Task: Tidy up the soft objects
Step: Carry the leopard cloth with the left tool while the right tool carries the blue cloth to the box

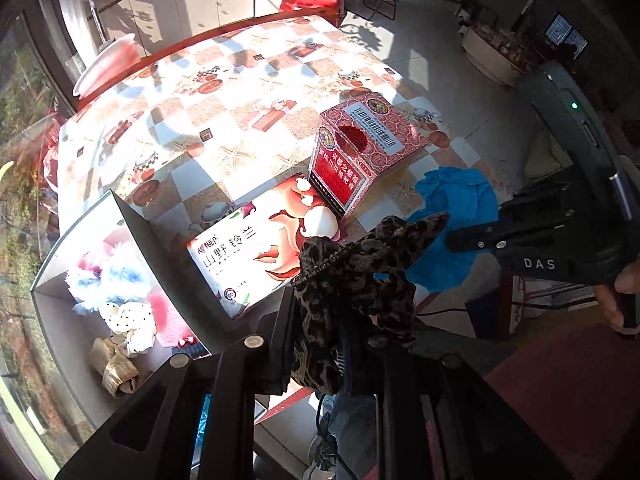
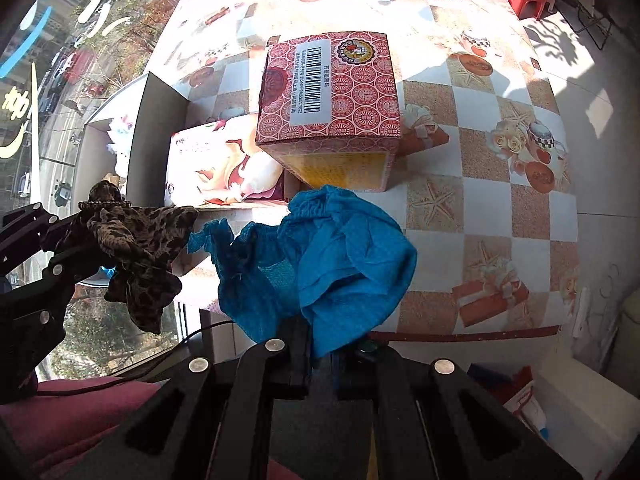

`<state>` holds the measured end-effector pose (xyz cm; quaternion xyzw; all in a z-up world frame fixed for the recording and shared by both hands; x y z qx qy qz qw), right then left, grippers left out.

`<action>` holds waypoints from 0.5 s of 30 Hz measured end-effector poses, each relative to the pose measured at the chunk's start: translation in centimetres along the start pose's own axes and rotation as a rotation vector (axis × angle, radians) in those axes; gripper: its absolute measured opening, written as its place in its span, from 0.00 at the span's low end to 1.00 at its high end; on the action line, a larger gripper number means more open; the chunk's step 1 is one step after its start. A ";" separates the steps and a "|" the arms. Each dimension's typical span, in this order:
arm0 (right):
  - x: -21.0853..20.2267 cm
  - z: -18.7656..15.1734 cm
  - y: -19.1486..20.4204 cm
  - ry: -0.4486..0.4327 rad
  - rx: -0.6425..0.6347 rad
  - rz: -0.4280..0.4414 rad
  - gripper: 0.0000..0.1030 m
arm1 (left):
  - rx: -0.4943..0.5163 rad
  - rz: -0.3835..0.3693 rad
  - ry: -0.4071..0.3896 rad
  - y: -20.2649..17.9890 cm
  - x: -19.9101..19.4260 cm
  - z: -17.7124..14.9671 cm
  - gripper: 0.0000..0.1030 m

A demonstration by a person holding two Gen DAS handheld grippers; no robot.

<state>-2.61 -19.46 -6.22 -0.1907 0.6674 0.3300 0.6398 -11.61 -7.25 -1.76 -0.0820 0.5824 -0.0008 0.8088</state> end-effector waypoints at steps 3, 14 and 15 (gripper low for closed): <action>0.0 1.0 2.1 0.001 -0.063 0.010 0.07 | -0.069 0.018 -0.016 1.8 -0.8 -0.9 0.19; 0.1 5.3 10.9 -0.008 -0.313 0.036 0.07 | -0.366 0.106 -0.073 8.6 -3.0 -5.0 0.19; 0.1 5.7 11.7 -0.009 -0.335 0.039 0.07 | -0.392 0.114 -0.078 9.1 -3.3 -5.4 0.19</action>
Point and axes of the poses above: each gripper's, at about its wrist camera, not at the fingertips, and x roughly the way its jaws point, y to its left, z to its top, the point moved 2 cm from there along x, roughly the way its jaws point, and after that the axes turned 2 degrees about -x, right-handed, at the moved point
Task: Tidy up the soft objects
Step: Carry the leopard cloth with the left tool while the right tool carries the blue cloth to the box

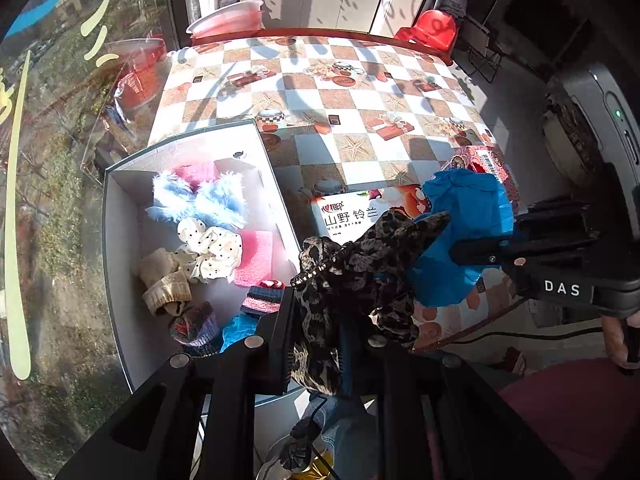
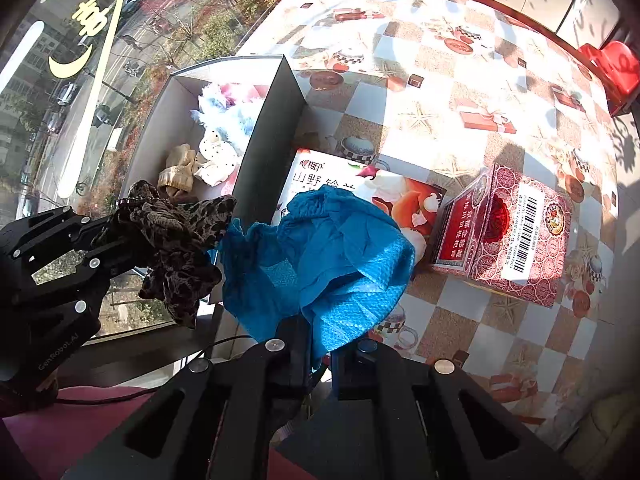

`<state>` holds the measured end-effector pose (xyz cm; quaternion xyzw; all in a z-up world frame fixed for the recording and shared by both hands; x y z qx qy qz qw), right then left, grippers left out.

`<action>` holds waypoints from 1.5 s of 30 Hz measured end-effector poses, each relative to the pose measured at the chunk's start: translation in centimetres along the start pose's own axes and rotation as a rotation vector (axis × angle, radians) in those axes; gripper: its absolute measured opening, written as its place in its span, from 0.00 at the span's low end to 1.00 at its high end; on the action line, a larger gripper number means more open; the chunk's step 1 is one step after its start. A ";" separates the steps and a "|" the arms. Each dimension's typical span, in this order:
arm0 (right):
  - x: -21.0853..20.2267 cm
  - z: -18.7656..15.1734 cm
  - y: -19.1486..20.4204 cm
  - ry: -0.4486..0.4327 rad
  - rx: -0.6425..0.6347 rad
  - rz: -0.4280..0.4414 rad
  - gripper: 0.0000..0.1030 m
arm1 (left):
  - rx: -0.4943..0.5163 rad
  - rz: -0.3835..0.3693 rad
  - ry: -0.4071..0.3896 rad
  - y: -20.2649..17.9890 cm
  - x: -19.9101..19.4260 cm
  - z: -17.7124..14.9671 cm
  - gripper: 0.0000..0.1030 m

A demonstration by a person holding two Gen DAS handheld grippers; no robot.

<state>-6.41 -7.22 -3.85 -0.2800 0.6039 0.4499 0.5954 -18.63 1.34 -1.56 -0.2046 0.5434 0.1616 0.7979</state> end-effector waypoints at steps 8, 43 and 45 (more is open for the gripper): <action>0.5 4.1 4.8 -0.005 -0.141 0.023 0.07 | -0.165 0.060 -0.024 4.0 -0.8 -1.2 0.19; 2.3 10.2 8.9 0.012 -0.259 0.044 0.07 | -0.365 0.146 0.033 9.1 0.8 -1.9 0.19; 2.4 10.5 8.9 0.013 -0.261 0.043 0.07 | -0.364 0.146 0.038 9.2 1.0 -1.8 0.19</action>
Point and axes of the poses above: each gripper's, at about its wrist camera, not at the fingertips, and x roughly the way its jaws point, y to its left, z to its top, the point moved 2 cm from there along x, roughly the way its jaws point, and after that the axes turned 2 degrees about -x, right-handed, at the moved point
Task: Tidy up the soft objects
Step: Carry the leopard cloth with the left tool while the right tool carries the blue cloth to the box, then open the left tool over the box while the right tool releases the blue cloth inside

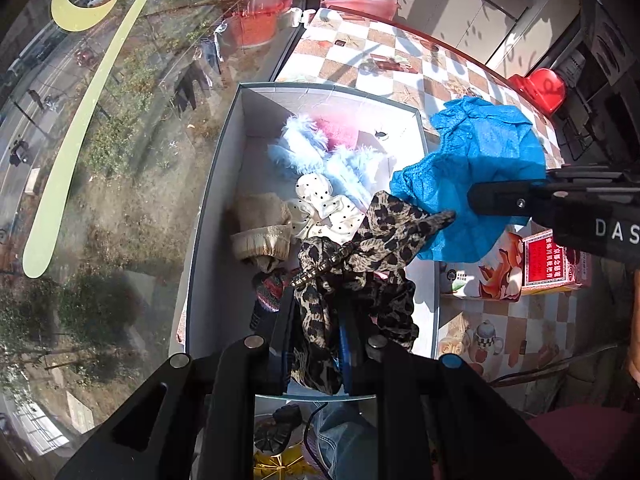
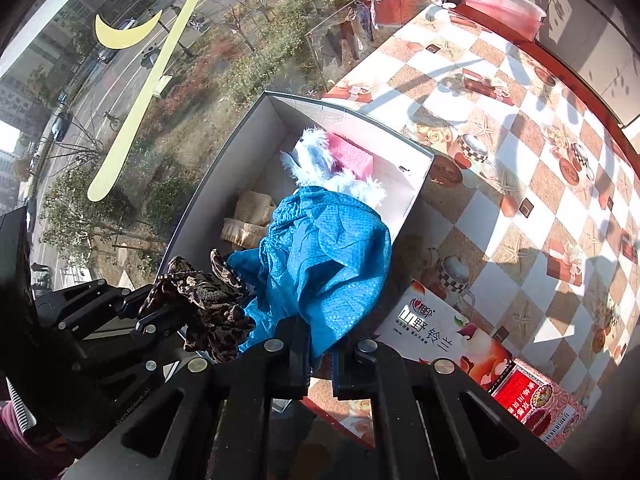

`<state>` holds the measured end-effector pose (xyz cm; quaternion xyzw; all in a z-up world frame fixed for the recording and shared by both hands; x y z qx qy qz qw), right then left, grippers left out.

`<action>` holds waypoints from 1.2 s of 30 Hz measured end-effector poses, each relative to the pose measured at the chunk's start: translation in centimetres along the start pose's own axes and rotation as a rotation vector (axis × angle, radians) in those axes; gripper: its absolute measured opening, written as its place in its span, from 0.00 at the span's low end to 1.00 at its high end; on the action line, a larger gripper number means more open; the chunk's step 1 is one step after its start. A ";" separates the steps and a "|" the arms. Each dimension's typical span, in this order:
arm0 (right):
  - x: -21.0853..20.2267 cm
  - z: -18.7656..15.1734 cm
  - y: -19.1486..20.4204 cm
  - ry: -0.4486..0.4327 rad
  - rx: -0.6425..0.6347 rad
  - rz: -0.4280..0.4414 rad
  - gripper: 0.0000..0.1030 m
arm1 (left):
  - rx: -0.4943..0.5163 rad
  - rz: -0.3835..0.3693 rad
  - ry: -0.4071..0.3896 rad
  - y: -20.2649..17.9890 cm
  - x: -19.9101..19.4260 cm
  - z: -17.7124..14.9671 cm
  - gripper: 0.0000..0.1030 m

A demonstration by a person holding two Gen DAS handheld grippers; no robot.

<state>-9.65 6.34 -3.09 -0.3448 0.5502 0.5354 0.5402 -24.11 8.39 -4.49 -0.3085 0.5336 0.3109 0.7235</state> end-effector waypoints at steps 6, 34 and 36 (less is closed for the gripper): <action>0.2 0.6 -0.2 0.003 -0.005 0.001 0.07 | 0.003 0.002 0.010 -0.2 0.3 0.2 0.19; 2.5 3.7 0.6 0.046 -0.030 -0.022 0.09 | -0.031 0.095 0.022 0.5 2.8 1.2 0.81; 2.4 3.8 0.7 0.049 -0.033 -0.026 0.44 | -0.027 0.104 0.016 0.5 2.5 1.2 0.87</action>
Point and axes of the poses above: each gripper's, at about its wrist camera, not at the fingertips, and x roughly the way its jaws point, y to its left, z to its top, the point moved 2 cm from there along x, roughly the way its jaws point, and after that the axes turned 2 degrees about -x, right-handed, at the moved point
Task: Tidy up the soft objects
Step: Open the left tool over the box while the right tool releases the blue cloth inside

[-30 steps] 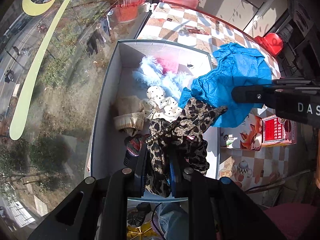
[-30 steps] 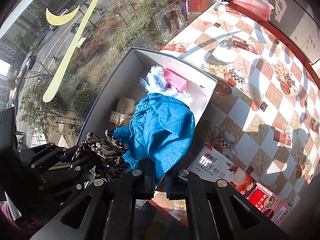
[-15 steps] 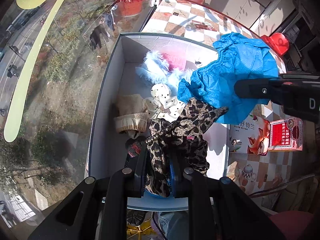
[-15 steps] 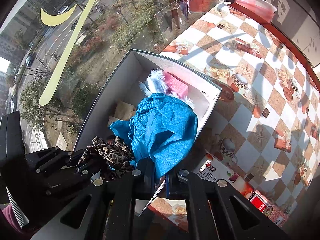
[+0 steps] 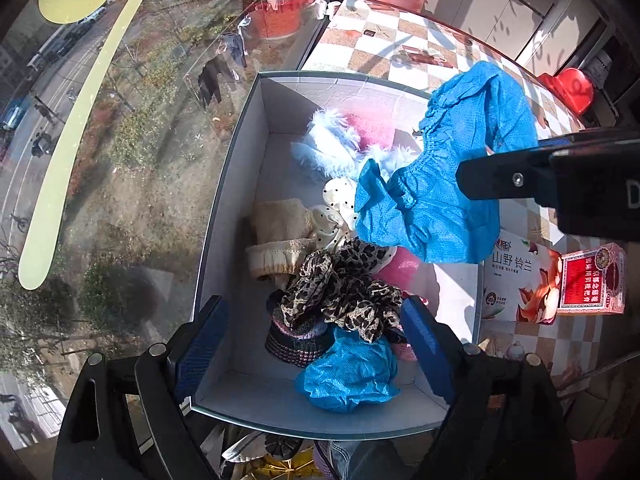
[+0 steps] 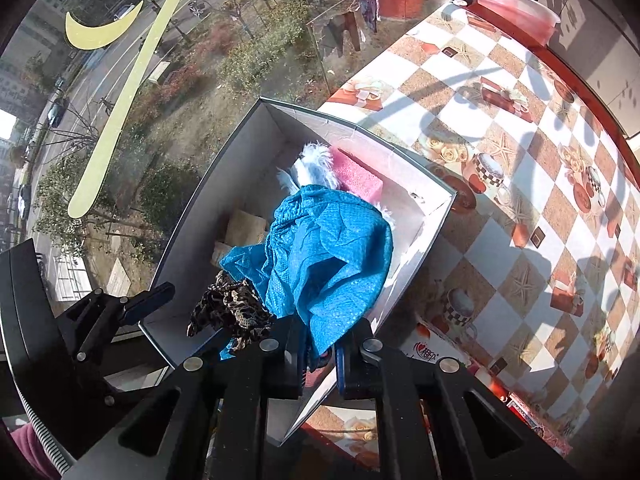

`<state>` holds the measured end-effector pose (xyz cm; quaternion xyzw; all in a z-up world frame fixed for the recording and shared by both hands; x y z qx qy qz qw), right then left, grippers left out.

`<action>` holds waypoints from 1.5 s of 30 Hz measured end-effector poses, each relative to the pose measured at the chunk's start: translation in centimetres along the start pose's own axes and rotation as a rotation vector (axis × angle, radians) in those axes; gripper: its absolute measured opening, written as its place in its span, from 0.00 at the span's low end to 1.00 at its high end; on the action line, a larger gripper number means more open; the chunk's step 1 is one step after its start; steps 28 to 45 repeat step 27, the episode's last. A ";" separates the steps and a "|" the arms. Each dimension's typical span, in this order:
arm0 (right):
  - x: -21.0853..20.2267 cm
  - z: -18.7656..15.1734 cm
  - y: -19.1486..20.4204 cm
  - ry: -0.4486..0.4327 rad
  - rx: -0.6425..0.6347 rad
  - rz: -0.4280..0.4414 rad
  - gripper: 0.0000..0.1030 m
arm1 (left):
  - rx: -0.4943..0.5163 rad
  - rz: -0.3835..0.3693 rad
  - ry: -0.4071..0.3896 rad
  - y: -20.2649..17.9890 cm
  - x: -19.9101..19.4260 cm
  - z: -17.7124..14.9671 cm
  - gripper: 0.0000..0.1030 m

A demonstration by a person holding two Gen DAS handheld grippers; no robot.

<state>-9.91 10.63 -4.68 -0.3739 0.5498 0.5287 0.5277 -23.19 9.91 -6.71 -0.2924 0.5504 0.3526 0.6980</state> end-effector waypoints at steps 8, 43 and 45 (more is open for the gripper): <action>-1.0 -0.2 -0.6 -0.022 0.025 -0.057 0.96 | -0.025 0.054 -0.017 0.6 -0.8 0.5 0.88; -1.4 -2.8 -0.1 -0.008 0.059 -0.073 1.00 | -0.037 0.005 -0.056 1.1 -2.1 -0.6 0.87; -1.4 -2.8 -0.1 -0.008 0.059 -0.073 1.00 | -0.037 0.005 -0.056 1.1 -2.1 -0.6 0.87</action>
Point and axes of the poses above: each gripper's, at about its wrist camera, not at the fingertips, and x roughly the way its jaws point, y to its left, z to its top, the point moved 2 cm from there along x, roughly the way its jaws point, and after that the axes turned 2 degrees about -x, right-handed, at the moved point
